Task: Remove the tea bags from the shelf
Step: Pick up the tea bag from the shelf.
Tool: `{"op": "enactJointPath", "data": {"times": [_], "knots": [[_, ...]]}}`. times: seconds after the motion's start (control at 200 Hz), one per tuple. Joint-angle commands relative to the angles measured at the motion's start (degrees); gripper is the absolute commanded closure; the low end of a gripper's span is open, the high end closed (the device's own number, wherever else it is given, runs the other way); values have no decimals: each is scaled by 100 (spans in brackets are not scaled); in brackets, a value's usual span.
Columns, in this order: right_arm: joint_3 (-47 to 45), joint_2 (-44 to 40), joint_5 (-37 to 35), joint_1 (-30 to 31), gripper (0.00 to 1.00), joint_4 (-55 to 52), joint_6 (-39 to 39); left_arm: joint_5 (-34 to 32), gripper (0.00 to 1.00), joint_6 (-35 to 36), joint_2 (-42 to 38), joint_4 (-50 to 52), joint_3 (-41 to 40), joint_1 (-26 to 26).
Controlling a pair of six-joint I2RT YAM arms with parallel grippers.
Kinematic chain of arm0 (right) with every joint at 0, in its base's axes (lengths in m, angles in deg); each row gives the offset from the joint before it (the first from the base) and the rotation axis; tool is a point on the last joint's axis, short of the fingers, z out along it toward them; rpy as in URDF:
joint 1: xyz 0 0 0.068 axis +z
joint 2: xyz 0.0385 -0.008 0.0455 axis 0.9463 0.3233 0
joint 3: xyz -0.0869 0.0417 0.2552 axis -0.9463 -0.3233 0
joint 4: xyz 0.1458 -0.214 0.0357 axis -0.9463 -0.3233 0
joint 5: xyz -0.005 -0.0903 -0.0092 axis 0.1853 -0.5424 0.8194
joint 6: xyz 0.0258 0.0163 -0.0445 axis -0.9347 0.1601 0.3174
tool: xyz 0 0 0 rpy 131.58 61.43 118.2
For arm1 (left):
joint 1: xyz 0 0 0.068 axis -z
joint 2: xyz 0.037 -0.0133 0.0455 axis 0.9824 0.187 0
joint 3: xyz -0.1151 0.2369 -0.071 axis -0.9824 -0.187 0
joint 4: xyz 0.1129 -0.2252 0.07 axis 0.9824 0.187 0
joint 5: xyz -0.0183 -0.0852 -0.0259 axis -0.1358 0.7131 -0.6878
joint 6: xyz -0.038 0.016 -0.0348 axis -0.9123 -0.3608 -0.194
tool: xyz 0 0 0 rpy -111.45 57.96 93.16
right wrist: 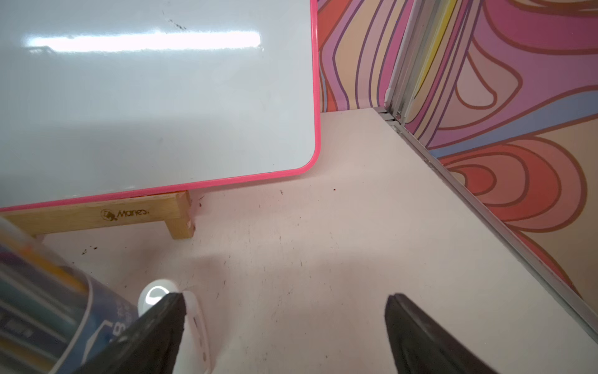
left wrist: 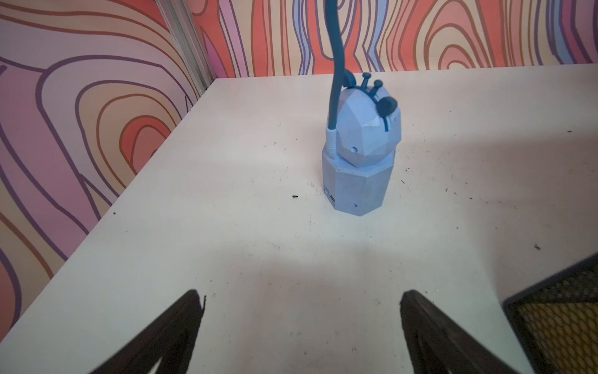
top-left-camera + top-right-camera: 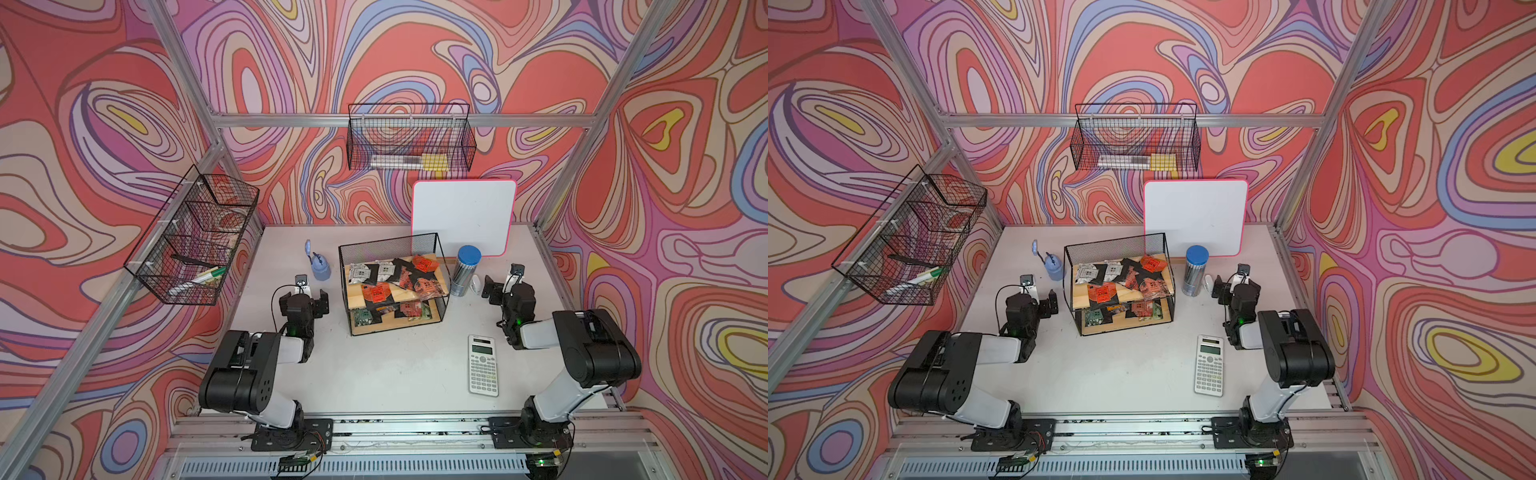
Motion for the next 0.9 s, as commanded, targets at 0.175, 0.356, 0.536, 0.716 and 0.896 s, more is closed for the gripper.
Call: {"op": "enactJointPath", "data": {"times": [0.175,0.356,0.536,0.716,0.896], "knots": [[74,88,9,-36,2,157,52,-67,1,70,57,-189,94,13],[77,90,12,-36,2,157,52,-67,1,68,57,-189,99,14],[57,80,0,-36,2,178,52,-86,1,69,42,-210,78,16],[189,-817,-308,17,2,-743,43,-1242,1,403,-494,-564,-259,522],[503,-2144,-815,17,2,-1785,-133,-2216,1,-154,-2137,1885,215,983]]}}
